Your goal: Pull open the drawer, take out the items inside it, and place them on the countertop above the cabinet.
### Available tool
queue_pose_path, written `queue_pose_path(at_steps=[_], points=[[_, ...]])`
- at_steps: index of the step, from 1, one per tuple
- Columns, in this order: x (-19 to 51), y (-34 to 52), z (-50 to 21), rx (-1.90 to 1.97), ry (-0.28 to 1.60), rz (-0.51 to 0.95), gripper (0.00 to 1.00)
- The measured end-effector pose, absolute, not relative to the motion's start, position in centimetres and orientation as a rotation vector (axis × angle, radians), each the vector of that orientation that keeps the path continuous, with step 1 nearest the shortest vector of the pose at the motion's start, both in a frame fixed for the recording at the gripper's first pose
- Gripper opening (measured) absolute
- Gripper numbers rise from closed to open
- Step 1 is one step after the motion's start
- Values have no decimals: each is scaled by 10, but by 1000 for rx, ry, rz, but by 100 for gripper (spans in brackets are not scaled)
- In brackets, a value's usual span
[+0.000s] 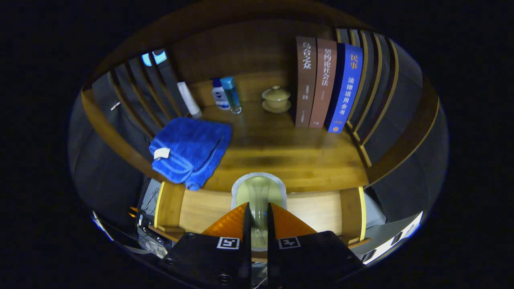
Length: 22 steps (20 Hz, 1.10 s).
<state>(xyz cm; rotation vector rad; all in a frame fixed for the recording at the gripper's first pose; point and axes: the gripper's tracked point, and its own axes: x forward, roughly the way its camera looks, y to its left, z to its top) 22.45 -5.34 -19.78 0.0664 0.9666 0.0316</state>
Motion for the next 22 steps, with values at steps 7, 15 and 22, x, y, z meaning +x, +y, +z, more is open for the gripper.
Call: queue_pose_path(at_steps=[7, 15, 22], points=[[293, -62, -229, 45, 974, -58, 20], [335, -44, -260, 2, 1023, -59, 20], [338, -37, -262, 22, 1020, -65, 38]])
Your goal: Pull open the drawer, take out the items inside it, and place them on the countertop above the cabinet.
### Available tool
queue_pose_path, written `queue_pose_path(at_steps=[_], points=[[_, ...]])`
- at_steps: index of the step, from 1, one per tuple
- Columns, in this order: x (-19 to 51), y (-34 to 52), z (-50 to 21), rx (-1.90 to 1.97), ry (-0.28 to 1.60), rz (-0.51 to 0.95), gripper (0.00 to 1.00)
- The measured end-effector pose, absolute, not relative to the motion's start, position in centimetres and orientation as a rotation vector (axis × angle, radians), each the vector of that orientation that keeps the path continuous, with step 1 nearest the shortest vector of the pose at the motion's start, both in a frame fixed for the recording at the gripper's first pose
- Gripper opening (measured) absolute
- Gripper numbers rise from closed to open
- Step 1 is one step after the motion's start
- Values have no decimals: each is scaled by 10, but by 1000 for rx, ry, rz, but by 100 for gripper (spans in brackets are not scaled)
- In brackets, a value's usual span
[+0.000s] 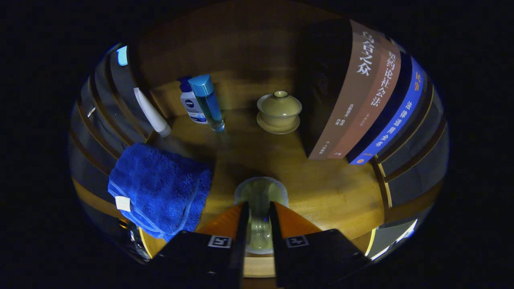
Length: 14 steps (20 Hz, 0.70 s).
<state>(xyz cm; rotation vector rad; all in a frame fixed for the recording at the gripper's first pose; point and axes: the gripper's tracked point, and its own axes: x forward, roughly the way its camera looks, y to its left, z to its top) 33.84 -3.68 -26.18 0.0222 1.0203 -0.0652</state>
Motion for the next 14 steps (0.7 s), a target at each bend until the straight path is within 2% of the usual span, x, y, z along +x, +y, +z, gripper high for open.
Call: queue_pose_path(at_steps=[5, 9, 14], points=[[334, -34, -241, 54, 926, -42, 99], [310, -28, -207, 104, 766, 14, 99], [242, -24, -164, 188, 548, 80, 99]])
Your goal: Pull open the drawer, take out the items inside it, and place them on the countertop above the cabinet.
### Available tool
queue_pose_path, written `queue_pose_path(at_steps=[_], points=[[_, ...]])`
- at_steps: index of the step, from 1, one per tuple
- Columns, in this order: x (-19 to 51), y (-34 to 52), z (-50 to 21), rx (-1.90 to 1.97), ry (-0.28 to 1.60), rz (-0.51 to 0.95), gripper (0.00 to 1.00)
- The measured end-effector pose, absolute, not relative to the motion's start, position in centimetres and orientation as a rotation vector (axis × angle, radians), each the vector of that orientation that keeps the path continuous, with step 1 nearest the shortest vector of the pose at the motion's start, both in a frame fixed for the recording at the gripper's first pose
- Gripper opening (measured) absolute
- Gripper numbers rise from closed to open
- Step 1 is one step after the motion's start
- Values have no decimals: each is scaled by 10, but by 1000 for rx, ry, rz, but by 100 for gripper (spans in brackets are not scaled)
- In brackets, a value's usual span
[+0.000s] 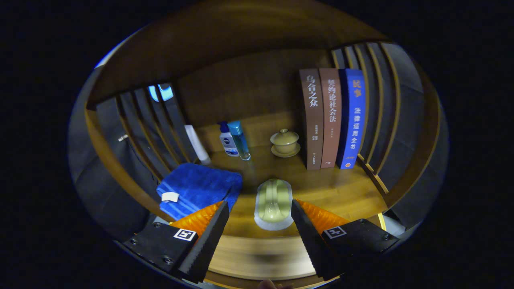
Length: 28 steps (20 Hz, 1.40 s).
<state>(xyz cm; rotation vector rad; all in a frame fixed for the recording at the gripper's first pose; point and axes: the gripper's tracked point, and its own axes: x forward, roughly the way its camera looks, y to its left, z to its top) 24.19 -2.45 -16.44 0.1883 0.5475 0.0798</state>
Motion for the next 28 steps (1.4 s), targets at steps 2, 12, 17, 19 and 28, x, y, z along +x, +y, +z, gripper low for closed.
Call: queue_pose_path(at_steps=[2, 12, 17, 19, 28], points=[[213, -27, -143, 189, 441, 102, 99], [75, -7, -65, 121, 7, 113, 98], [30, 7, -105, 112, -19, 88, 98], [23, 12, -135, 101, 7, 81, 98], [7, 10, -268, 57, 160, 48, 99]])
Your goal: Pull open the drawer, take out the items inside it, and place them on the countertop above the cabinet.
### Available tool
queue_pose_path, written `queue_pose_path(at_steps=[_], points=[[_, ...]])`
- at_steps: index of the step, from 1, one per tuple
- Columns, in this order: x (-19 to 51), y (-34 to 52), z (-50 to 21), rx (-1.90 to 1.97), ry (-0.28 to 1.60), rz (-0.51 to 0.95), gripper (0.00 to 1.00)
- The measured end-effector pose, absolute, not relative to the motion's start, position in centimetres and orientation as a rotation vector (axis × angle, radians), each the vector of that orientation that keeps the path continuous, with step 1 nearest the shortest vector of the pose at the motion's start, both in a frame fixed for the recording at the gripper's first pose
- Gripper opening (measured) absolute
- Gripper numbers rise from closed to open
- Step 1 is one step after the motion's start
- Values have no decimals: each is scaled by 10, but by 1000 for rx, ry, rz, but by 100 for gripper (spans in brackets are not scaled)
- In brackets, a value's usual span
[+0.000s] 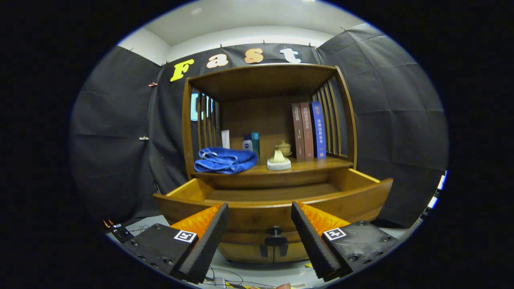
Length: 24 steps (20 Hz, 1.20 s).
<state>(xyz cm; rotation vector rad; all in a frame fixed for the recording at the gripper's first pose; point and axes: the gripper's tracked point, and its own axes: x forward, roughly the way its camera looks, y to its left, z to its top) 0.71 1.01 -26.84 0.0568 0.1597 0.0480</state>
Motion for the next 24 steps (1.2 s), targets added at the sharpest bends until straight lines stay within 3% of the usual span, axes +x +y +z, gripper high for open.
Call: queue_pose_path(at_steps=[12, 24], points=[[43, -3, -319, 69, 275, 7, 98], [94, -2, -314, 7, 230, -30, 97]])
